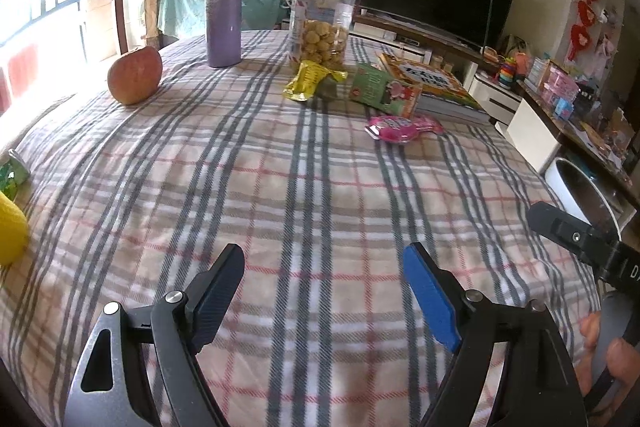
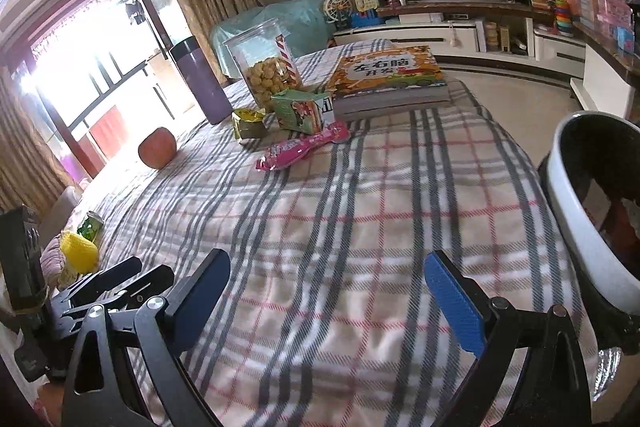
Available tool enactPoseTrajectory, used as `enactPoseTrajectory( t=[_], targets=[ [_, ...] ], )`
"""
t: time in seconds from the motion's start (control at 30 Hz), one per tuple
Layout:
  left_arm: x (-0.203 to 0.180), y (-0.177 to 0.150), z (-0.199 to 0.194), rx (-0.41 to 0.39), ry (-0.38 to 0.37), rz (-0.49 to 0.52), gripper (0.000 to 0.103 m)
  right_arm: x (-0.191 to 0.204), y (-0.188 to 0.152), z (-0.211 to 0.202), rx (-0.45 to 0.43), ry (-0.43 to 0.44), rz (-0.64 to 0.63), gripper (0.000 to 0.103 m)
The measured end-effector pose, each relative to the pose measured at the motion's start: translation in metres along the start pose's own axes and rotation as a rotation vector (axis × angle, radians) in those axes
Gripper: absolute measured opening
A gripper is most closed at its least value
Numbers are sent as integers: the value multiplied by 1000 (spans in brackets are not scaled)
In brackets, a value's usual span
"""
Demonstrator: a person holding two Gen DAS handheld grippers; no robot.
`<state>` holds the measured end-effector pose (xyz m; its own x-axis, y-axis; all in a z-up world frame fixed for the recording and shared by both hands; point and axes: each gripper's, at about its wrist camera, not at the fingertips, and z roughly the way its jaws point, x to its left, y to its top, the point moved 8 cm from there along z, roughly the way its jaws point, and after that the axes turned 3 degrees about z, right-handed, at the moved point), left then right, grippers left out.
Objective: Collect trash
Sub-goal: 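Move both open grippers away from the bin back over the table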
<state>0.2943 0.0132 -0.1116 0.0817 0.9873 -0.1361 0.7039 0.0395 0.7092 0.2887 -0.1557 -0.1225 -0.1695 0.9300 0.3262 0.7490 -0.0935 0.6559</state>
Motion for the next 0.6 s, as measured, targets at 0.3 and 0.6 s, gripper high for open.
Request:
enactPoseTrajectory(
  t=[0.3,0.6],
  targets=[
    [22,20,26,10,4,-27,82,10,11,26,35,21,-6,99],
    [48,59,68,29,-19,-70,82,11,22,51,70,40,20,99]
  ],
)
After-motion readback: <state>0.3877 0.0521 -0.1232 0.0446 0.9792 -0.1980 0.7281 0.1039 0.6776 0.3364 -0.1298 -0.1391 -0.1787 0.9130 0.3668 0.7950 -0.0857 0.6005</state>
